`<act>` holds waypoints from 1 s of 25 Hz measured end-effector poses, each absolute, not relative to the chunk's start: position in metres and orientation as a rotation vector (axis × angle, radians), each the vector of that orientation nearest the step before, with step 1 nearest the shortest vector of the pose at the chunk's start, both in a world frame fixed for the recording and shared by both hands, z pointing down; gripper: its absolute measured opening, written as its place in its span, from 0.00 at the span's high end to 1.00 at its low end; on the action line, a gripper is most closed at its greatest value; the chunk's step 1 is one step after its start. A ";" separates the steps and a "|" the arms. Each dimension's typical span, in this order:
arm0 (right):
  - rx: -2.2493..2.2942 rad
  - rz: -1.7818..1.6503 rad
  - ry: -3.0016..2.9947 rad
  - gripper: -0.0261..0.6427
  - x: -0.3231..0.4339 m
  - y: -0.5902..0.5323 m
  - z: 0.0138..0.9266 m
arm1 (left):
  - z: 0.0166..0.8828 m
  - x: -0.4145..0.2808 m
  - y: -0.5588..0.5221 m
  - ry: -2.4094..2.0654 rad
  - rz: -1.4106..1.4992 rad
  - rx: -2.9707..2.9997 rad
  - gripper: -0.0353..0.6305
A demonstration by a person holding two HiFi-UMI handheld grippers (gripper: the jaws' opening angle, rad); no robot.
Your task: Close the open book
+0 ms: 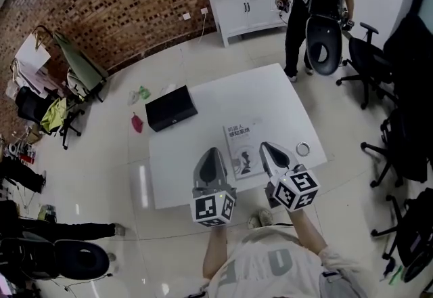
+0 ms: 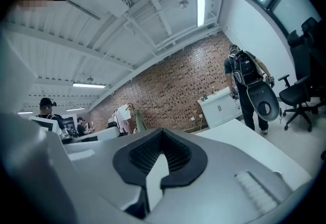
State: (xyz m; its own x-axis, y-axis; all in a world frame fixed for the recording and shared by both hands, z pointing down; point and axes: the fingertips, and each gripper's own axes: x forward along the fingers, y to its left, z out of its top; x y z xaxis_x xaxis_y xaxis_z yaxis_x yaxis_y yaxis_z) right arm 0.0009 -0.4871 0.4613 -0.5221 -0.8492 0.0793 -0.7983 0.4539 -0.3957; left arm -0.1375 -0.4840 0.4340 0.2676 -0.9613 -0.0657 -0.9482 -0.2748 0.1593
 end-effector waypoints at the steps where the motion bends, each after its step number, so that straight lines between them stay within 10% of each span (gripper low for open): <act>1: -1.454 -0.600 2.574 0.95 -0.003 -0.484 0.464 | 0.435 -0.136 -0.482 -1.830 -0.220 2.435 0.93; 25: -1.443 -0.753 2.563 0.95 0.001 -0.342 0.503 | 0.469 -0.143 -0.357 -1.668 -0.360 2.291 0.92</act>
State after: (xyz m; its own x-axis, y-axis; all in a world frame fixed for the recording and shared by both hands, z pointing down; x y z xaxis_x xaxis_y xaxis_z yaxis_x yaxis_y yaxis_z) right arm 0.0013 -0.3418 0.5030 -0.5441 -0.8262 0.1464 -0.7740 0.4268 -0.4678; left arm -0.1432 -0.3572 0.4687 0.3010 -0.9530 -0.0337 -0.8822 -0.2917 0.3696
